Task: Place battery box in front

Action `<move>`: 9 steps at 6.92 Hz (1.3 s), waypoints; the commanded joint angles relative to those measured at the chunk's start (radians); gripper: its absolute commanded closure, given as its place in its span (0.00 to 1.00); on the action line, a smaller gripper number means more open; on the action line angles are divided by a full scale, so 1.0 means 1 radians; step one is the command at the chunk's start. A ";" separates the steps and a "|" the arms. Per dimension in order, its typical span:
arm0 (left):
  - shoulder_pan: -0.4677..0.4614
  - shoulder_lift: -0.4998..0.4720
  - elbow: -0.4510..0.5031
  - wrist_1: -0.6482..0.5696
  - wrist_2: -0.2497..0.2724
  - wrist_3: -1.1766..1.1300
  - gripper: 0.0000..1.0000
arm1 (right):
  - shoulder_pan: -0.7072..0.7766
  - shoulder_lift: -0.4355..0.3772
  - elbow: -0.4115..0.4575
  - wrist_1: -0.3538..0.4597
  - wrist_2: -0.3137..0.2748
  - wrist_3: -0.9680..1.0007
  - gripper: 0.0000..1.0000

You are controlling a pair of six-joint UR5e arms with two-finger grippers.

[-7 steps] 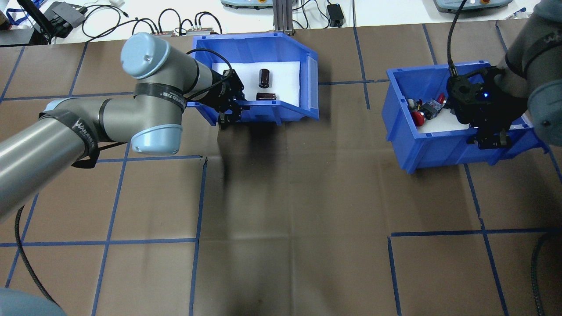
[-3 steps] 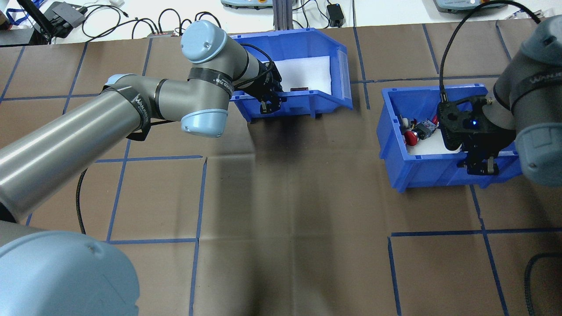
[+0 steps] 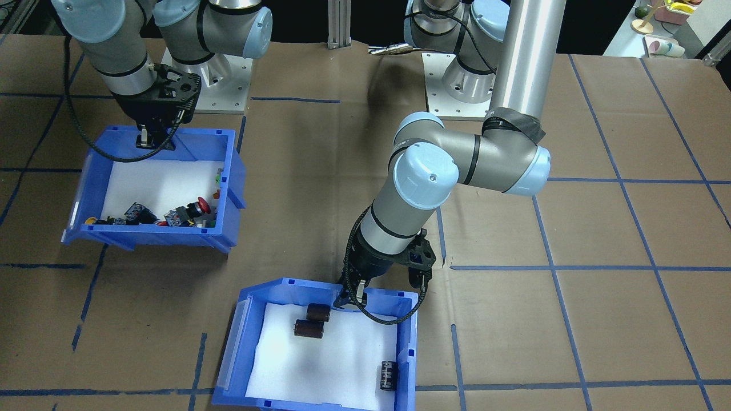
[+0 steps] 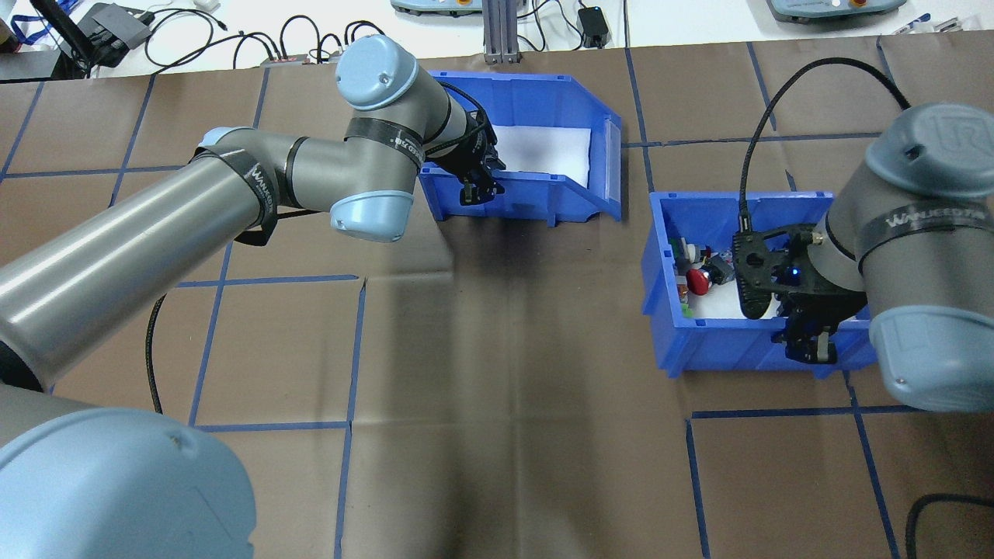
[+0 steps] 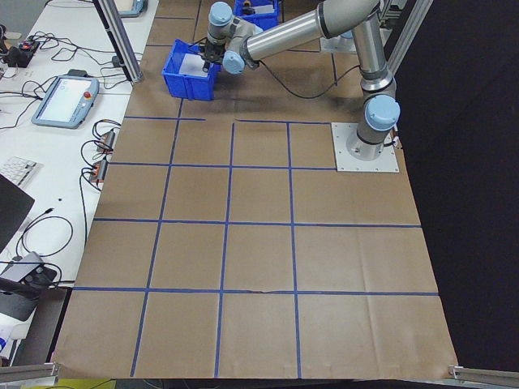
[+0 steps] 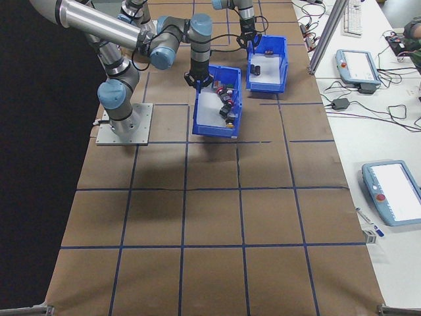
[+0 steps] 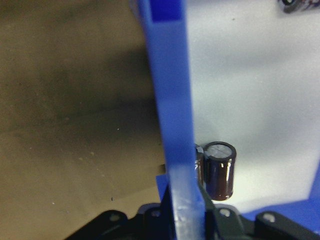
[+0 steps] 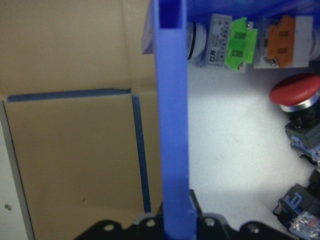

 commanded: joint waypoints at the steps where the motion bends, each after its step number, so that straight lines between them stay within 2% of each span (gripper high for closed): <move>1: 0.002 0.038 -0.001 -0.049 0.092 0.001 0.00 | 0.189 0.002 0.017 -0.003 0.001 0.221 0.96; 2: 0.025 0.145 -0.009 -0.226 0.094 0.030 0.00 | 0.247 0.006 0.015 -0.005 0.001 0.269 0.96; 3: 0.083 0.243 -0.006 -0.425 0.092 0.193 0.00 | 0.296 0.006 0.015 -0.005 0.003 0.311 0.96; 4: 0.131 0.312 -0.004 -0.565 0.097 0.442 0.00 | 0.362 0.015 0.015 -0.024 0.006 0.348 0.96; 6: 0.179 0.414 0.002 -0.643 0.169 0.836 0.00 | 0.520 0.083 0.015 -0.136 0.007 0.443 0.96; 8: 0.182 0.509 0.014 -0.765 0.178 1.377 0.00 | 0.629 0.169 0.011 -0.268 0.007 0.548 0.96; 9: 0.182 0.541 0.015 -0.783 0.178 1.615 0.00 | 0.642 0.179 0.011 -0.279 0.007 0.570 0.96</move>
